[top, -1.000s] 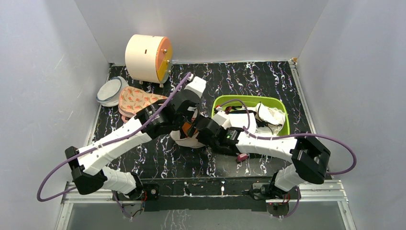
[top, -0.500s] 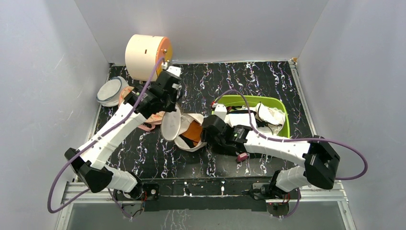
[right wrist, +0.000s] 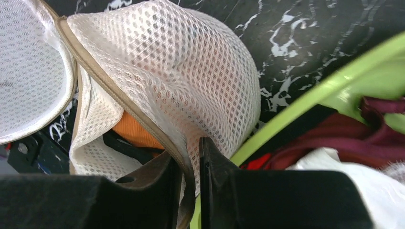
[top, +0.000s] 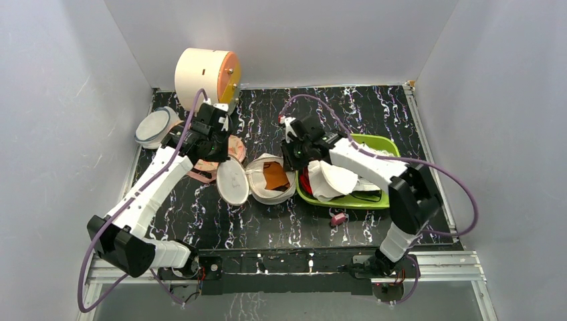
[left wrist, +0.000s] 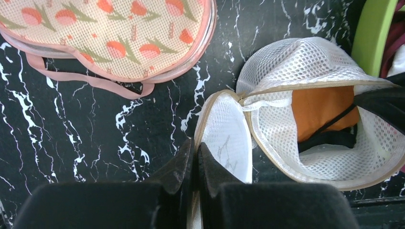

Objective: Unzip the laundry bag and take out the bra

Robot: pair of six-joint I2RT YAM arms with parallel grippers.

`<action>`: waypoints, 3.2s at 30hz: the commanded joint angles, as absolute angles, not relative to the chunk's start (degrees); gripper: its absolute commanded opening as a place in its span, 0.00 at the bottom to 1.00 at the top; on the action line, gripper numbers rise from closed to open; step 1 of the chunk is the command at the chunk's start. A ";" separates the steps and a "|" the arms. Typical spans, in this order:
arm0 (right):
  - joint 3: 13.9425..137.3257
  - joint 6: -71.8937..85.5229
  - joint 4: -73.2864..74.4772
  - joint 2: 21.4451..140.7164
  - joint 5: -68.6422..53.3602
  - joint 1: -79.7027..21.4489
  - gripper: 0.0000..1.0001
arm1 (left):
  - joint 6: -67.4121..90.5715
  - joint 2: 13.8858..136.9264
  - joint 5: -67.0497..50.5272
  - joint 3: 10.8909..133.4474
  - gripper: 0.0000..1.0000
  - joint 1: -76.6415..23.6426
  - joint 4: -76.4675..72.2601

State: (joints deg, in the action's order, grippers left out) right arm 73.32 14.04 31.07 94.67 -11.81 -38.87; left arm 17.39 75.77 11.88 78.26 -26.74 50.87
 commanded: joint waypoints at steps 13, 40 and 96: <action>91.48 1.96 44.84 106.56 -14.39 -37.58 0.16 | 18.08 69.23 20.15 61.43 0.18 -26.02 39.84; 77.30 1.87 36.79 76.67 -16.55 -37.69 0.98 | -6.44 67.27 -25.90 56.27 0.98 -26.06 2.35; 56.81 -17.12 -12.04 92.63 6.60 -50.99 0.66 | -3.02 75.93 -32.72 51.50 0.00 -25.92 -5.00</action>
State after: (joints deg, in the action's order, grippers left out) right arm 53.19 -20.53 -7.92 91.57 3.95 -51.92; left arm -3.75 76.73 -30.13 50.85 -26.02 -3.40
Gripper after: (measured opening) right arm 0.657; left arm 0.013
